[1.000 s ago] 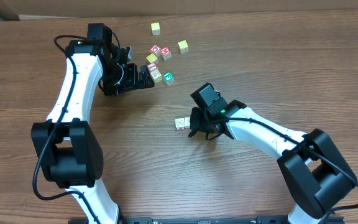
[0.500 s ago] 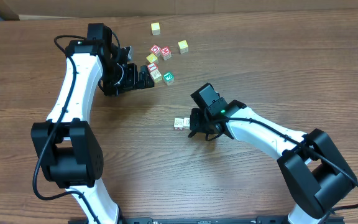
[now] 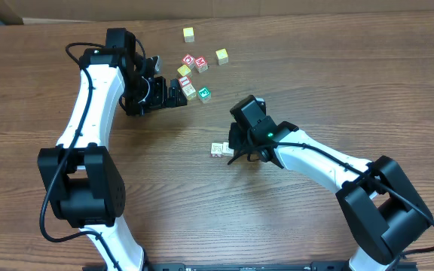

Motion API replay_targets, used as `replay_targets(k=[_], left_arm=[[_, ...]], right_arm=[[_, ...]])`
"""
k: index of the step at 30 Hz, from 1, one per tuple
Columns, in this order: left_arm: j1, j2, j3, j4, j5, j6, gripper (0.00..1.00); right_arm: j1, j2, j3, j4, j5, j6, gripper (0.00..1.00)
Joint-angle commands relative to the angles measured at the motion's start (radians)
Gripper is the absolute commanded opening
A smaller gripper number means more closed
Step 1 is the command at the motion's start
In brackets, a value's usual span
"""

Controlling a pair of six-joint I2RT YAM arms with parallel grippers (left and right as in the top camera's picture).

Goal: Flip 5 blocks

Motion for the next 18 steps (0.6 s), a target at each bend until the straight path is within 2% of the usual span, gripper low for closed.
replay_targets(k=[1, 3, 15, 18], left_arm=[[0.008, 0.008, 0.024, 0.0, -0.007, 0.012, 1.0], [0.008, 0.008, 0.024, 0.0, -0.007, 0.012, 1.0], [0.008, 0.008, 0.024, 0.0, -0.007, 0.012, 1.0], [0.008, 0.008, 0.024, 0.0, -0.007, 0.012, 1.0]], right_arm=[[0.004, -0.008, -0.003, 0.056, 0.021, -0.097, 0.1], [0.004, -0.008, -0.003, 0.082, 0.025, -0.097, 0.04], [0.005, 0.034, -0.003, 0.109, 0.023, -0.115, 0.04], [0.005, 0.037, -0.003, 0.105, -0.028, -0.116, 0.04]])
